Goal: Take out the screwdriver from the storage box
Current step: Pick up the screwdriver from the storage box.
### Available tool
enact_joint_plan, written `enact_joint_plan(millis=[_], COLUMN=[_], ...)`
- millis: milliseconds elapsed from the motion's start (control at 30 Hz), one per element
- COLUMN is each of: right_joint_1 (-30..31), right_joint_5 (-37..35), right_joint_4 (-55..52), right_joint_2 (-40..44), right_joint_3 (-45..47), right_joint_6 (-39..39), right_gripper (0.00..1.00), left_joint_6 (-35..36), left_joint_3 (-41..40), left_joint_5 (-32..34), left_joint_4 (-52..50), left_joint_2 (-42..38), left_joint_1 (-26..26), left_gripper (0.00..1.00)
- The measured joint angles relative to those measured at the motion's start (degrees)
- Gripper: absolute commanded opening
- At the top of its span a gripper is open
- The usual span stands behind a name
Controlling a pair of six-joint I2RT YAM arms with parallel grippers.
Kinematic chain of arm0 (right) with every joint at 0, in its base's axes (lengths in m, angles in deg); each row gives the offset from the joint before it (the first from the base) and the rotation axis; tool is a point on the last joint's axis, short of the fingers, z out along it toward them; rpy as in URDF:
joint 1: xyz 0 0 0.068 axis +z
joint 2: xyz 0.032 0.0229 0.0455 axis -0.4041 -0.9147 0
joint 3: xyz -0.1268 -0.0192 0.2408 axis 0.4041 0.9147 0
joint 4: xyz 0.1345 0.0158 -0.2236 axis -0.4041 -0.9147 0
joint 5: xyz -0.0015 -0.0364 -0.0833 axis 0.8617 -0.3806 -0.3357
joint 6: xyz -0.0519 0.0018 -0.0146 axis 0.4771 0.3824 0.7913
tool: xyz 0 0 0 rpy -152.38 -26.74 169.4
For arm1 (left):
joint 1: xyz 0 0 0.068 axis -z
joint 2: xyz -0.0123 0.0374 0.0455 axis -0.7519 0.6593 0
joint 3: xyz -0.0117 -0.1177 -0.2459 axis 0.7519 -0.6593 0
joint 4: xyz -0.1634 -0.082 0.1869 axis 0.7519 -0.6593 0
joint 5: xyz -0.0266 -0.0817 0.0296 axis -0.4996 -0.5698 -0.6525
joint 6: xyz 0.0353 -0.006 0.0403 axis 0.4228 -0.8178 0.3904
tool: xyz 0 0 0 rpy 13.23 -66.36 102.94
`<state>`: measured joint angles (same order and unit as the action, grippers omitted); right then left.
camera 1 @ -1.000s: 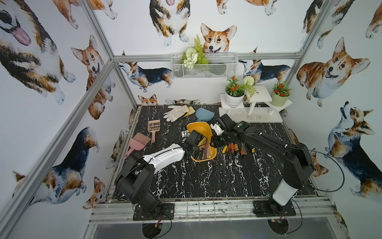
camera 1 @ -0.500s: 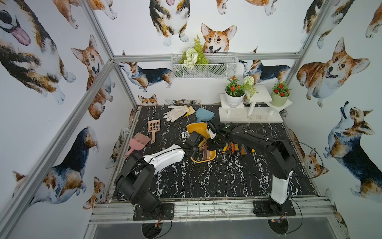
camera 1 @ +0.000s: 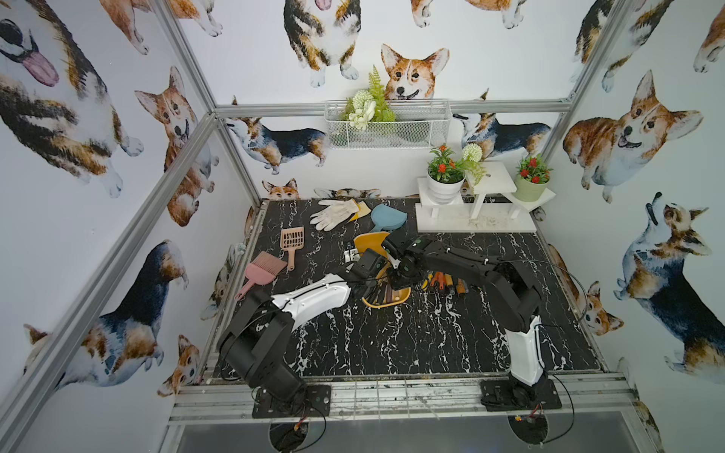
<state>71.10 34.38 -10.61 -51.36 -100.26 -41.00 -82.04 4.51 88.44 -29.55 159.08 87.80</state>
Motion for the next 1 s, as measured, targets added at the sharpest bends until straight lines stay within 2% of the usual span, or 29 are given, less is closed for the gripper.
enact_joint_plan(millis=[600,767,867,1000], right_joint_1=[0.2,-0.07,-0.09,-0.13], right_joint_5=[0.85,1.95,2.34,2.54], right_joint_4=[1.49,1.95,2.73,4.55], right_joint_2=[-4.31,-4.59,-4.33,-3.1], right_joint_3=[-1.25,-1.2,-0.42,1.27], right_joint_6=[-0.35,0.02,0.07,0.42], right_gripper=[0.37,0.28,0.27,0.15], left_joint_6=[0.0,-0.02,-0.07,-0.55], left_joint_3=[0.0,0.0,-0.02,-0.37], left_joint_5=[0.0,0.11,0.17,0.7], left_joint_4=[0.28,-0.13,-0.37,-0.46], left_joint_2=[-1.25,-1.42,-1.42,-1.44], left_joint_1=[0.17,0.17,0.07,0.09], left_gripper=[0.0,0.0,0.0,0.0])
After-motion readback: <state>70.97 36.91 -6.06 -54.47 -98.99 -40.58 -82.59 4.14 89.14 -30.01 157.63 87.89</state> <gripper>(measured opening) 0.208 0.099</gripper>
